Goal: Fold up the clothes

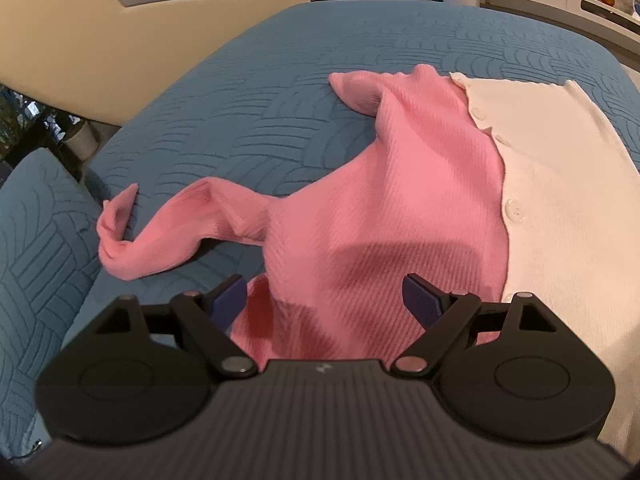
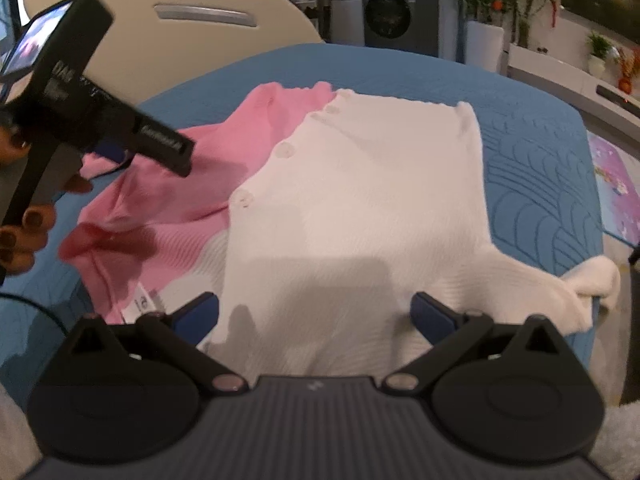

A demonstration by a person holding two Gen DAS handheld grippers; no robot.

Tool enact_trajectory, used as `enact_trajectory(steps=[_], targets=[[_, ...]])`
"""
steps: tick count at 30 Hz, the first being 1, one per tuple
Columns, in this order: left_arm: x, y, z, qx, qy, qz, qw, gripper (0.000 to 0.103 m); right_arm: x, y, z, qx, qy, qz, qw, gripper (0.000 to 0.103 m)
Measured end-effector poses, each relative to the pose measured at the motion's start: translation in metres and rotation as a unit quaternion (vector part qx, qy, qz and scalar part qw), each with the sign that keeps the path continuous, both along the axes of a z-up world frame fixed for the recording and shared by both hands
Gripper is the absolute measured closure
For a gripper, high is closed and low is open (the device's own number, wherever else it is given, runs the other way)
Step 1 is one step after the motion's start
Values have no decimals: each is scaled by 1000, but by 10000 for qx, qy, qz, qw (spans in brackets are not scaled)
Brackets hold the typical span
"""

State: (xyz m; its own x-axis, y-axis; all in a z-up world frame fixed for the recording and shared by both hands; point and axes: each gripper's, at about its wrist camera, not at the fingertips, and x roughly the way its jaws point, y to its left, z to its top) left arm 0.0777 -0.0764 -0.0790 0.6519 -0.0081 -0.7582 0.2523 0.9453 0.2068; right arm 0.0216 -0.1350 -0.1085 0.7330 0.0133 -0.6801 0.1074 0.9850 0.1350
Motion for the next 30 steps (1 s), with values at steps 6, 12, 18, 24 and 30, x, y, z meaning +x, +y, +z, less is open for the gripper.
enact_trajectory(steps=[6, 12, 18, 24, 30], targets=[[7, 13, 1, -119, 46, 275, 9995, 16, -2, -14, 4, 45, -41, -178, 9998, 0], [10, 20, 4, -211, 39, 393, 9990, 16, -1, -27, 19, -146, -294, -388, 9987, 0], [11, 22, 3, -194, 55, 428, 9989, 16, 2, -26, 16, -152, -272, -378, 9988, 0], [12, 28, 5, -267, 68, 539, 9982, 16, 0, -13, -4, -175, 31, -37, 9998, 0], [10, 29, 7, -332, 49, 559, 9979, 16, 0, -13, -9, -109, 136, -13, 9998, 0]])
